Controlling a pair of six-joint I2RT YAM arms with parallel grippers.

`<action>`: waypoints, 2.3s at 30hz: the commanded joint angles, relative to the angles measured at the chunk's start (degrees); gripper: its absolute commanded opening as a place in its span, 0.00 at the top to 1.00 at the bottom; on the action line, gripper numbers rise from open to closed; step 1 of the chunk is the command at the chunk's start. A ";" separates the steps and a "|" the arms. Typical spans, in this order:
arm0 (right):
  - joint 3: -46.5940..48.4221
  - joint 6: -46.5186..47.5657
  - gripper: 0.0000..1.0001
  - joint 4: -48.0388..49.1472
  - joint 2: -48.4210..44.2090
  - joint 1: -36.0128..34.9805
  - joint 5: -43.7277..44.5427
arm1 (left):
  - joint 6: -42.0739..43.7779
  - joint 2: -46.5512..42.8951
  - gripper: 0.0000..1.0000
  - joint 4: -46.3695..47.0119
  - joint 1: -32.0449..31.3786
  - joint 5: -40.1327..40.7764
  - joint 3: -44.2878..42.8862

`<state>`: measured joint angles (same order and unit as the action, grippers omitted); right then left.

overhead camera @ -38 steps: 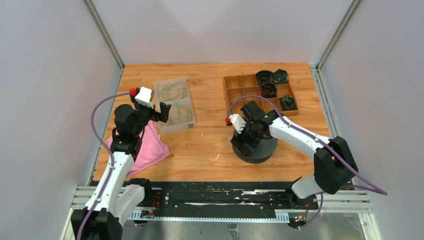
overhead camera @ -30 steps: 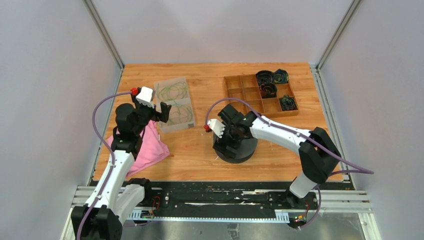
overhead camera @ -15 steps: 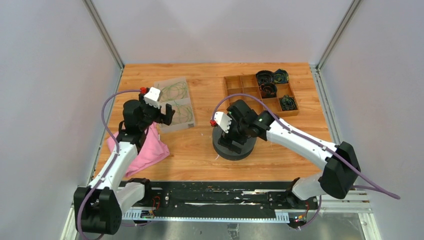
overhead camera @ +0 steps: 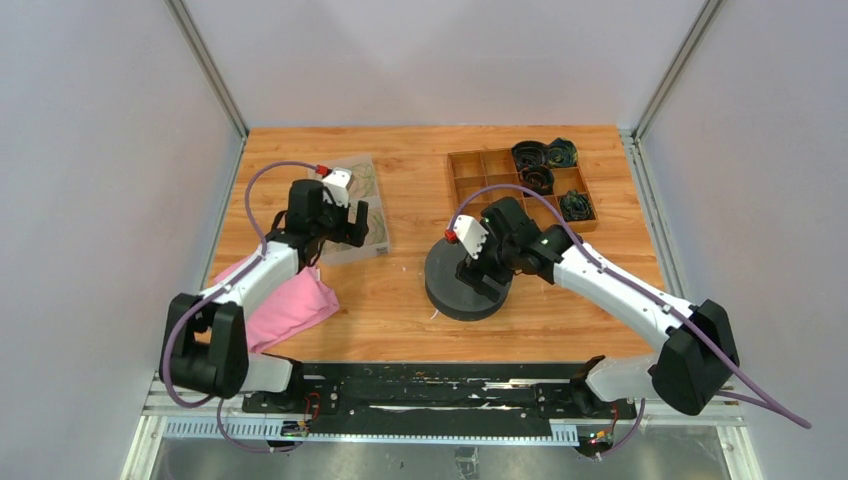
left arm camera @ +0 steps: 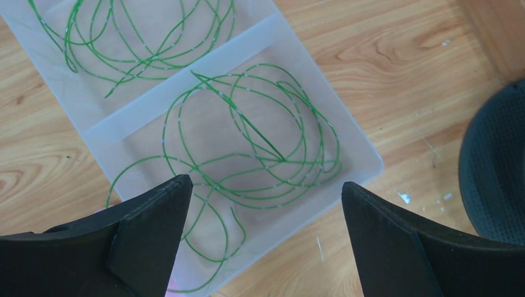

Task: Wrap the cables
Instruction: Move the cable reel to the center of the board, then pick up the cable from the center of the board.

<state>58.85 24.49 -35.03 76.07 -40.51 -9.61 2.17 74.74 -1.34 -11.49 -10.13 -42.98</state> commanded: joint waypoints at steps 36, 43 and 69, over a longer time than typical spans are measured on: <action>-2.96 1.17 0.15 3.12 -4.81 6.25 4.51 | 5.10 -14.11 1.00 -28.56 -3.10 1.84 -40.00; -3.21 1.39 0.16 3.44 -4.56 7.09 5.49 | 1.19 -14.55 1.00 -37.64 -3.10 -6.30 -61.74; -3.46 1.60 0.16 3.47 -4.33 9.50 5.28 | -13.79 -19.02 1.00 -36.76 -3.04 -25.18 -76.11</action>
<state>56.27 25.17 -31.94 71.83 -31.83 -4.86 -7.29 55.81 -40.03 -14.39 -34.96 -114.87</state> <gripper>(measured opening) 0.840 0.012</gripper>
